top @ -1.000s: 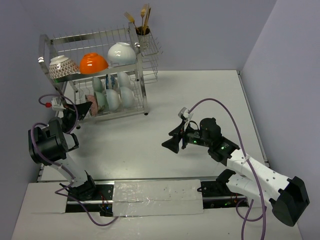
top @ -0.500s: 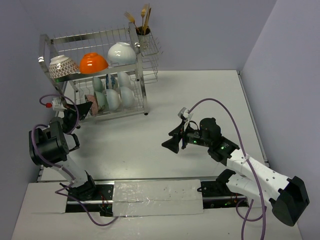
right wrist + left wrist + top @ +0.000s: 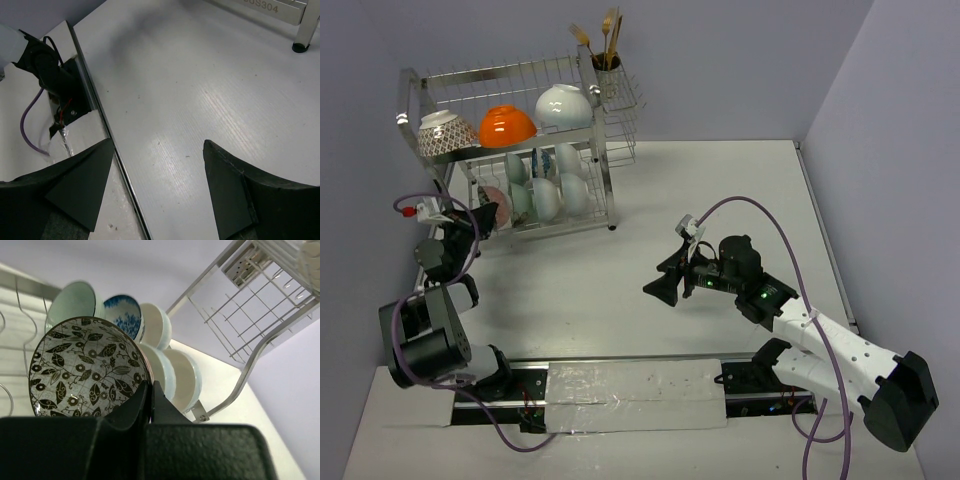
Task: Load the bowls into the dish rack
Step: Place the bowl at the center of the board.
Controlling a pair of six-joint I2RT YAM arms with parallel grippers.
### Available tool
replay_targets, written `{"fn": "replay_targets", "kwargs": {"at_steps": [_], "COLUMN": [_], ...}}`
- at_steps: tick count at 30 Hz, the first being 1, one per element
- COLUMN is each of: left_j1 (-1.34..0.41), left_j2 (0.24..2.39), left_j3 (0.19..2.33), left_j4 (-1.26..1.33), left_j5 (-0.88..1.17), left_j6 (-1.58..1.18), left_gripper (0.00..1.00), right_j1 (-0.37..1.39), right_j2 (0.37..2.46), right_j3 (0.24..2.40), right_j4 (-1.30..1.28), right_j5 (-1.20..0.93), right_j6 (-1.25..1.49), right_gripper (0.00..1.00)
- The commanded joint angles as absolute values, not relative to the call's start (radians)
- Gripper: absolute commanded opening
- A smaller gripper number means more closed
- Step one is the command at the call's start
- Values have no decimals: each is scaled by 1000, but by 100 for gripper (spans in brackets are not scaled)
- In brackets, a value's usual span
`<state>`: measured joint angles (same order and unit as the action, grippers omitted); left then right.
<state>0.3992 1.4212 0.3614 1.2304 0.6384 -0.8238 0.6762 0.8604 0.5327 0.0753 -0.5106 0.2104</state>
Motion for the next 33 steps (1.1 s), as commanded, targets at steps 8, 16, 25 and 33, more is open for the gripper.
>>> {"fn": "replay_targets", "kwargs": {"at_steps": [8, 16, 25, 33], "left_j1": [364, 264, -99, -530], "left_j2": [1158, 901, 736, 900], "left_j3": [434, 465, 540, 610], "left_j4": [878, 382, -81, -181], "left_j5": [542, 381, 188, -119], "left_j6": [-623, -585, -515, -526], "left_gripper": [0, 0, 0, 0], "right_j1": [681, 681, 681, 681], "right_j2": [848, 836, 848, 862], "right_j3": [531, 534, 548, 569], "right_j4": [126, 117, 100, 54], "right_j5": [-522, -495, -446, -362], "right_j6": [195, 199, 222, 239], "right_gripper": [80, 80, 80, 80]}}
